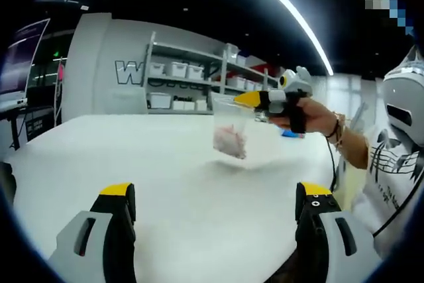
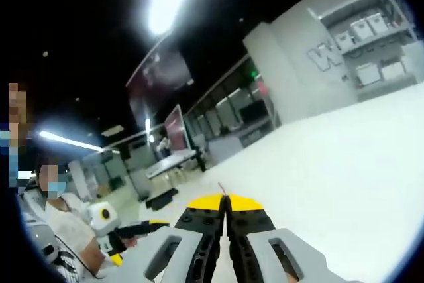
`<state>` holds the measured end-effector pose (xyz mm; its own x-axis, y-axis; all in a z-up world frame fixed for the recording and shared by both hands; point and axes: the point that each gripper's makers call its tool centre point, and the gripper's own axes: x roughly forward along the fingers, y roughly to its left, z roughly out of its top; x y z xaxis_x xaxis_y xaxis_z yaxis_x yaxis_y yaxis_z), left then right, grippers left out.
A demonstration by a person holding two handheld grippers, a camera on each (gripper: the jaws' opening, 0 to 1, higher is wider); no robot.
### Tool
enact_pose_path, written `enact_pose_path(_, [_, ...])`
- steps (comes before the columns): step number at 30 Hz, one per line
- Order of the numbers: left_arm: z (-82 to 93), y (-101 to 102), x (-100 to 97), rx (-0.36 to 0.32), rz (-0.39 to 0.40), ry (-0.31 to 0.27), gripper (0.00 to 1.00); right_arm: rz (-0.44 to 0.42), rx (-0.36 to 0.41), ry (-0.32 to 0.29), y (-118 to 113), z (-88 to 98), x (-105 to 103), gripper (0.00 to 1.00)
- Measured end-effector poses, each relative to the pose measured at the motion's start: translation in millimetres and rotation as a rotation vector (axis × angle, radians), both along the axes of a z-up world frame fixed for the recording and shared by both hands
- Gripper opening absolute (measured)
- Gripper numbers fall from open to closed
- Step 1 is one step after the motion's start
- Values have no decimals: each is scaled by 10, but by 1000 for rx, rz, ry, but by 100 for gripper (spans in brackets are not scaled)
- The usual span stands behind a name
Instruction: Open the resealable bag by pulling the two sides of the seal apart until the entire bag opening is separated and visibly accessible.
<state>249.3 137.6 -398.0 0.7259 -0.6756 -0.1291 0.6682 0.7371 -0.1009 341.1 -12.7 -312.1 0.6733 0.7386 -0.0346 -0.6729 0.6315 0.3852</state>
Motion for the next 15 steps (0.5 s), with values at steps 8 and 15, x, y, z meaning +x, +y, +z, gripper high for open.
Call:
enact_pose_path(8, [17, -11, -25, -1, -2, -3, 100, -20, -33, -5, -18, 21, 211, 0])
enact_pose_path(15, [37, -15, -23, -7, -4, -8, 99, -28, -70, -10, 18, 25, 431, 0])
